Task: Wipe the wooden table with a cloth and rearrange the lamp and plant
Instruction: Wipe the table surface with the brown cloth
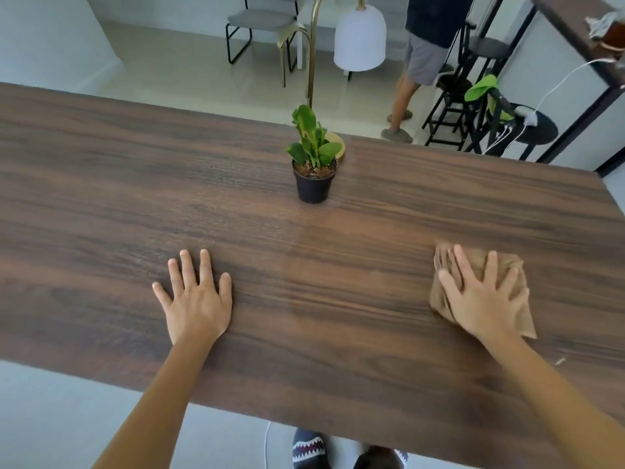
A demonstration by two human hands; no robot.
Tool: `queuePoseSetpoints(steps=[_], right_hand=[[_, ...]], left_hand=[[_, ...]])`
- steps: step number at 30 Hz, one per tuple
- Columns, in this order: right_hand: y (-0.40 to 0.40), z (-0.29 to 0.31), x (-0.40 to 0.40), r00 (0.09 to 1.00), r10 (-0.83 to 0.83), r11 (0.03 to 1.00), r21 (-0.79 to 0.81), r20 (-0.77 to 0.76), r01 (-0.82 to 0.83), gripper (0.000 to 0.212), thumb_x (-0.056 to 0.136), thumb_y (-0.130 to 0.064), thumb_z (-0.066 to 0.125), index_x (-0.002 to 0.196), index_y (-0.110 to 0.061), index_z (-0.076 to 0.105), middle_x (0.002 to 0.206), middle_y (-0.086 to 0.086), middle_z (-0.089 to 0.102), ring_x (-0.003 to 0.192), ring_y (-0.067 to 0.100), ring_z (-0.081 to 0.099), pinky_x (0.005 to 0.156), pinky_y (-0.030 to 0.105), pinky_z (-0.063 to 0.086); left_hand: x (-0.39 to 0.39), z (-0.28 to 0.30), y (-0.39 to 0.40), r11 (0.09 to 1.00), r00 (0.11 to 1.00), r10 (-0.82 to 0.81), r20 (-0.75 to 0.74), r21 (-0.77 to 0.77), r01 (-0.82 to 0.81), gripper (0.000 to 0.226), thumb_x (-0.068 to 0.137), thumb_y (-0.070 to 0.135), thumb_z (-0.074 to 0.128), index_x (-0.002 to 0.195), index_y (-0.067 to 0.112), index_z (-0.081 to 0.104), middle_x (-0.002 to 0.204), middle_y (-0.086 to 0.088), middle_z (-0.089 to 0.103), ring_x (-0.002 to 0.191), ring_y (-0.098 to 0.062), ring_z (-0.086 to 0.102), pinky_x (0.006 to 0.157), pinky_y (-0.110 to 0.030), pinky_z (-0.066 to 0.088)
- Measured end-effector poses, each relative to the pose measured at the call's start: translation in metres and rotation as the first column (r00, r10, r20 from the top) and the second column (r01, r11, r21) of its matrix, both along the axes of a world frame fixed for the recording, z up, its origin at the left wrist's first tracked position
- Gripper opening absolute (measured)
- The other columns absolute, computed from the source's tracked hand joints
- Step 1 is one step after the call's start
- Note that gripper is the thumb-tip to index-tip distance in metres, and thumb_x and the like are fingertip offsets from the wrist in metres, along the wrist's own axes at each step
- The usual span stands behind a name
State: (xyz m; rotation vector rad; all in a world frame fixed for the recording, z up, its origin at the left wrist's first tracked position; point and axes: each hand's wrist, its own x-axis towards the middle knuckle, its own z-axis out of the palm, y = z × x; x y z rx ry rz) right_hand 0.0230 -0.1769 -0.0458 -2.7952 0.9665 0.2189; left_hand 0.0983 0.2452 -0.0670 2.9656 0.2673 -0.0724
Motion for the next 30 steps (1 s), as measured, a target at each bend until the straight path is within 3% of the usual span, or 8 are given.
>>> queuePoseSetpoints(steps=[2, 5, 8, 11, 16, 21, 24, 30], right_hand=[[0.033, 0.002, 0.053, 0.999, -0.051, 0.998, 0.029, 0.009, 0.051, 0.077, 0.079, -0.081, 0.000, 0.150, -0.051, -0.001, 0.164, 0.012, -0.008, 0.145, 0.051, -0.009, 0.112, 0.070, -0.002], [0.139, -0.009, 0.075, 0.955, 0.294, 0.955, 0.023, 0.040, -0.295, 0.065, 0.090, -0.073, 0.012, 0.150, -0.051, -0.002, 0.164, 0.012, -0.008, 0.145, 0.050, -0.009, 0.112, 0.069, -0.009], [0.225, -0.015, 0.018, 0.747, 0.639, 0.763, -0.028, 0.185, -0.646, 0.061, 0.092, -0.066, 0.030, 0.149, -0.049, 0.020, 0.164, 0.012, 0.011, 0.147, 0.049, 0.004, 0.113, 0.070, 0.001], [0.202, -0.019, -0.056, 0.604, 0.762, 0.635, -0.091, 0.235, -0.767, 0.055, 0.093, -0.066, 0.038, 0.145, -0.048, 0.035, 0.161, 0.003, 0.026, 0.149, 0.038, 0.016, 0.113, 0.065, 0.019], [0.055, -0.008, -0.099, 0.882, 0.465, 0.884, -0.080, 0.077, -0.460, 0.064, 0.087, -0.076, 0.016, 0.146, -0.053, 0.025, 0.163, 0.002, 0.021, 0.147, 0.039, 0.019, 0.111, 0.064, 0.024], [0.067, -0.003, 0.015, 0.999, -0.030, 0.999, 0.015, 0.014, 0.029, 0.071, 0.086, -0.077, 0.012, 0.151, -0.049, 0.004, 0.165, 0.012, -0.004, 0.146, 0.050, -0.007, 0.113, 0.069, -0.002], [0.151, -0.009, 0.046, 0.977, 0.213, 0.976, 0.030, 0.030, -0.214, 0.068, 0.090, -0.073, 0.013, 0.152, -0.046, 0.001, 0.163, 0.016, -0.008, 0.144, 0.052, -0.011, 0.111, 0.070, -0.006], [0.216, -0.024, -0.070, 0.650, 0.702, 0.693, -0.066, 0.291, -0.718, 0.055, 0.089, -0.062, 0.044, 0.142, -0.047, 0.041, 0.160, 0.006, 0.029, 0.147, 0.040, 0.018, 0.113, 0.066, 0.017]], left_hand=[[0.000, 0.000, 0.000, 1.000, 1.000, 0.004, -0.008, -0.003, -0.004, 0.064, 0.095, 0.051, 0.013, 0.153, 0.022, 0.006, 0.162, -0.008, 0.001, 0.149, -0.027, -0.005, 0.116, -0.059, 0.000], [-0.001, -0.001, 0.001, 1.000, 1.000, -0.007, -0.009, 0.002, 0.007, 0.065, 0.095, 0.051, 0.012, 0.153, 0.023, 0.005, 0.162, -0.008, 0.000, 0.149, -0.027, -0.006, 0.116, -0.059, 0.000], [-0.002, -0.001, 0.001, 1.000, 1.000, -0.015, -0.017, 0.006, 0.015, 0.065, 0.095, 0.052, 0.011, 0.153, 0.023, 0.005, 0.162, -0.008, 0.000, 0.149, -0.027, -0.005, 0.116, -0.059, 0.000], [-0.002, 0.000, 0.002, 1.000, 1.000, -0.020, -0.009, -0.009, 0.020, 0.065, 0.095, 0.052, 0.012, 0.153, 0.023, 0.006, 0.162, -0.008, 0.001, 0.149, -0.028, -0.005, 0.116, -0.059, 0.001], [-0.003, -0.001, 0.002, 1.000, 1.000, -0.018, 0.006, -0.011, 0.018, 0.064, 0.095, 0.051, 0.012, 0.153, 0.023, 0.007, 0.162, -0.008, 0.002, 0.149, -0.028, -0.004, 0.116, -0.059, 0.000], [-0.004, 0.002, 0.002, 0.999, 1.000, -0.027, 0.003, -0.030, 0.028, 0.064, 0.096, 0.051, 0.012, 0.153, 0.023, 0.007, 0.162, -0.008, 0.001, 0.149, -0.028, -0.005, 0.116, -0.058, -0.001], [-0.005, 0.004, 0.001, 0.998, 0.999, -0.036, 0.010, -0.047, 0.037, 0.062, 0.097, 0.049, 0.015, 0.152, 0.023, 0.011, 0.162, -0.006, 0.004, 0.149, -0.027, -0.004, 0.116, -0.058, -0.002], [-0.010, 0.008, -0.001, 0.991, 0.989, -0.050, 0.140, -0.112, 0.066, 0.049, 0.099, 0.026, 0.032, 0.145, 0.010, 0.034, 0.158, -0.010, 0.024, 0.148, -0.029, 0.010, 0.113, -0.065, 0.004]])
